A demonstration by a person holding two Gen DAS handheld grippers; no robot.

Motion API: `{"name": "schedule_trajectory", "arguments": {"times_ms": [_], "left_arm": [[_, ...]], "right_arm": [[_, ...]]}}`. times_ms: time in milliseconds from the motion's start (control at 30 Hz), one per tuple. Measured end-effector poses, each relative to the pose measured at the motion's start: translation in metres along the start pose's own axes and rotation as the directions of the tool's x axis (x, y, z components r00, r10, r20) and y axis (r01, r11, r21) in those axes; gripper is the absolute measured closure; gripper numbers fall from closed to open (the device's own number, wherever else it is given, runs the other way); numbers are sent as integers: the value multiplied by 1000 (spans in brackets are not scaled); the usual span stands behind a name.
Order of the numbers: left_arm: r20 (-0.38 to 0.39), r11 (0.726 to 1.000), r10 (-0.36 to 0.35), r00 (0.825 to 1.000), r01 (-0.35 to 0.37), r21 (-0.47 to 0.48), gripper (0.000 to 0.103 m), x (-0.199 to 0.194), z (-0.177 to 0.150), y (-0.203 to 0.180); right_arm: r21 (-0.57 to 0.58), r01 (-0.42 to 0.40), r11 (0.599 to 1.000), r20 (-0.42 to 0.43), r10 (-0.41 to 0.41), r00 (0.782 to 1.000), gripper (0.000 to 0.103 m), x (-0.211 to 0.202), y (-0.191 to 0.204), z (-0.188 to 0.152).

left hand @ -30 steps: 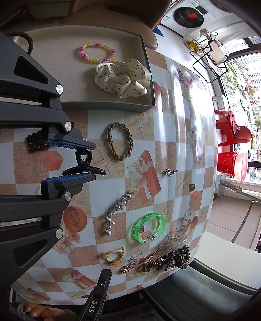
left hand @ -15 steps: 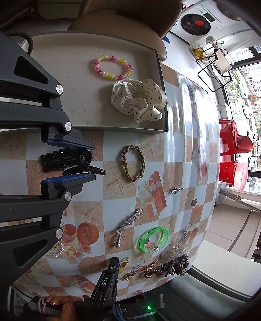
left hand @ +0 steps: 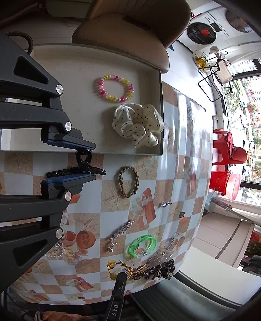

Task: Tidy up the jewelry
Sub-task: 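Grasp the yellow sunflower hair tie with the right gripper while the left holds the clip, then carry clip and hair tie into the tray while both grippers open to release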

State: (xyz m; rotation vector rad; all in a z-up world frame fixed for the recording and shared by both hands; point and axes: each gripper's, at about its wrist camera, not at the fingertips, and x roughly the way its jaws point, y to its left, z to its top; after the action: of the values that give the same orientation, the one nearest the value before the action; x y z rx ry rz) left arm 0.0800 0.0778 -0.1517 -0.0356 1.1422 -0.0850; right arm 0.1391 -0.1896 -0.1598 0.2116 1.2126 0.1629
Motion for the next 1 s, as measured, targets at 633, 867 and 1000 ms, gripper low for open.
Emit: {"name": "schedule_trajectory", "arguments": {"times_ms": [633, 867, 1000], "left_arm": [[-24, 965, 136, 990, -138, -223, 76, 5, -23, 131], [-46, 954, 159, 986, -166, -250, 76, 30, -23, 150], [-52, 952, 159, 986, -167, -257, 76, 41, -22, 156]], "right_arm": [[-243, -366, 898, -145, 340, 929, 101, 55, 235, 31], [-256, -398, 881, -193, 357, 914, 101, 100, 286, 43], [-264, -391, 882, -198, 347, 917, 101, 120, 302, 50]]}}
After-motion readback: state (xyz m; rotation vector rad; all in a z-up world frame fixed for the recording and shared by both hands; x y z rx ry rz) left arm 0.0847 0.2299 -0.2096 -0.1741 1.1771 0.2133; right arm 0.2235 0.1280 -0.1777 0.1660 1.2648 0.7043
